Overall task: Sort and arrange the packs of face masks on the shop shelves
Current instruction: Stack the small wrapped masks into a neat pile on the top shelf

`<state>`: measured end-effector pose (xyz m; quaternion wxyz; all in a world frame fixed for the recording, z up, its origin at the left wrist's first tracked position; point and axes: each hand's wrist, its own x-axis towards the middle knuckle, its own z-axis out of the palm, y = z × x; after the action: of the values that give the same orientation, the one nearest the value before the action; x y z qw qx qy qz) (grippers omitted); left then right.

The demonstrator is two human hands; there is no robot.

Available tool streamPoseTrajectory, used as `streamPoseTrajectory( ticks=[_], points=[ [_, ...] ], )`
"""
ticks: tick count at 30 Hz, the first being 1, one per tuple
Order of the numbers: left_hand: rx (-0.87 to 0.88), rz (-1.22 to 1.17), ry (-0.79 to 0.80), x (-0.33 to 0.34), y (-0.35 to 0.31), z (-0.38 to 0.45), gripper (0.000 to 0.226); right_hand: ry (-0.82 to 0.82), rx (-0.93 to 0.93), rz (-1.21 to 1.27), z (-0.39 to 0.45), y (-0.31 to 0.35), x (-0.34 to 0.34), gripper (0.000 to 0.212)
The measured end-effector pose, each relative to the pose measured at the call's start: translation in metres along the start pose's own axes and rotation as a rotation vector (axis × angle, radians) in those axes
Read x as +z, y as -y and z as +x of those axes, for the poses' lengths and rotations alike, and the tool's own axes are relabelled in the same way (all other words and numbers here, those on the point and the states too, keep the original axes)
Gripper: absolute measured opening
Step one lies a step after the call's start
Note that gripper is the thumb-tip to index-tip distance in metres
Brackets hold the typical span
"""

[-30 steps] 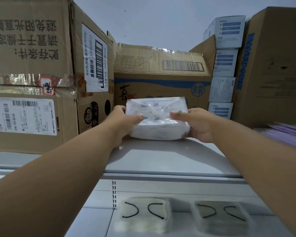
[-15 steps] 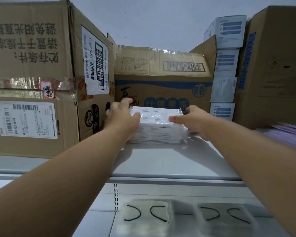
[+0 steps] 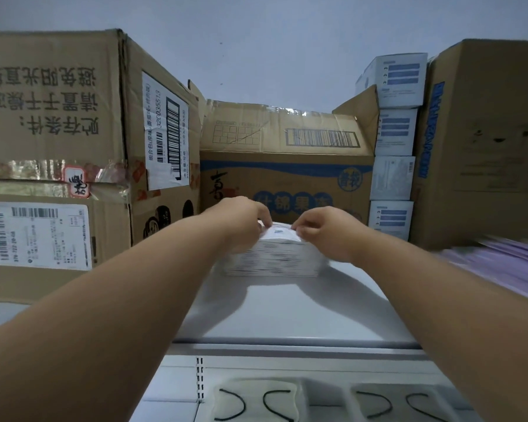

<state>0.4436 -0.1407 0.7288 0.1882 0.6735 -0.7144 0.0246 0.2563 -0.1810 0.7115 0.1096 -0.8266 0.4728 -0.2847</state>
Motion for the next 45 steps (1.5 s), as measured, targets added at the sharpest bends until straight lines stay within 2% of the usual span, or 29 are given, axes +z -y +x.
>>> streamPoseTrajectory(
  ticks=[2, 4, 7, 11, 13, 15, 18, 21, 23, 25, 27, 30, 31, 35, 40, 43, 45],
  points=[
    [-0.038, -0.183, -0.044, 0.009, 0.006, -0.002, 0.033, -0.049, 0.067, 0.183, -0.006, -0.002, 0.004, 0.026],
    [-0.109, -0.471, -0.14, 0.015, 0.011, -0.008, 0.032, -0.079, 0.194, 0.416, -0.007, -0.002, 0.004, 0.044],
    [-0.296, -0.833, -0.238, 0.014, 0.012, -0.018, 0.039, -0.093, 0.481, 0.768, 0.002, -0.008, 0.004, 0.073],
    [-0.597, -1.244, -0.163, 0.015, 0.008, -0.026, 0.039, -0.107, 0.631, 0.976, 0.015, -0.024, 0.014, 0.084],
    [-0.634, -1.357, -0.139, 0.019, 0.008, -0.03, 0.035, -0.059, 0.619, 1.032, 0.017, -0.026, 0.02, 0.082],
    [-0.616, -1.395, -0.123, 0.023, 0.009, -0.031, 0.031, 0.014, 0.576, 1.008, 0.014, -0.022, 0.025, 0.075],
    [-0.611, -1.424, -0.135, 0.026, 0.009, -0.03, 0.028, 0.081, 0.567, 0.972, 0.009, -0.016, 0.027, 0.09],
    [-0.617, -1.459, -0.174, 0.027, 0.009, -0.028, 0.028, 0.092, 0.508, 1.032, 0.003, -0.013, 0.023, 0.069],
    [-0.621, -1.478, -0.195, 0.028, 0.01, -0.026, 0.027, 0.104, 0.46, 1.063, 0.002, -0.014, 0.021, 0.062],
    [-0.625, -1.48, -0.189, 0.029, 0.011, -0.024, 0.027, 0.112, 0.431, 1.107, 0.003, -0.012, 0.019, 0.062],
    [-0.639, -1.453, -0.191, 0.03, 0.011, -0.022, 0.028, 0.1, 0.477, 1.079, 0.005, -0.008, 0.02, 0.071],
    [-0.658, -1.409, -0.208, 0.03, 0.016, -0.019, 0.035, 0.01, 0.56, 0.978, 0.009, -0.016, 0.02, 0.092],
    [-0.657, -1.41, -0.209, 0.03, 0.017, -0.018, 0.038, -0.004, 0.573, 0.958, 0.007, -0.016, 0.019, 0.092],
    [-0.616, -1.402, -0.174, 0.033, 0.02, -0.014, 0.051, 0.124, 0.492, 1.027, 0.0, -0.016, 0.016, 0.082],
    [-0.575, -1.415, -0.165, 0.034, 0.024, -0.009, 0.073, 0.134, 0.479, 1.074, -0.002, -0.016, 0.017, 0.087],
    [-0.548, -1.369, -0.167, 0.034, 0.023, -0.013, 0.066, 0.155, 0.462, 1.062, -0.007, -0.012, 0.014, 0.084],
    [-0.555, -1.386, -0.183, 0.033, 0.023, -0.013, 0.072, 0.113, 0.478, 1.053, -0.009, -0.011, 0.011, 0.085]
  ],
)
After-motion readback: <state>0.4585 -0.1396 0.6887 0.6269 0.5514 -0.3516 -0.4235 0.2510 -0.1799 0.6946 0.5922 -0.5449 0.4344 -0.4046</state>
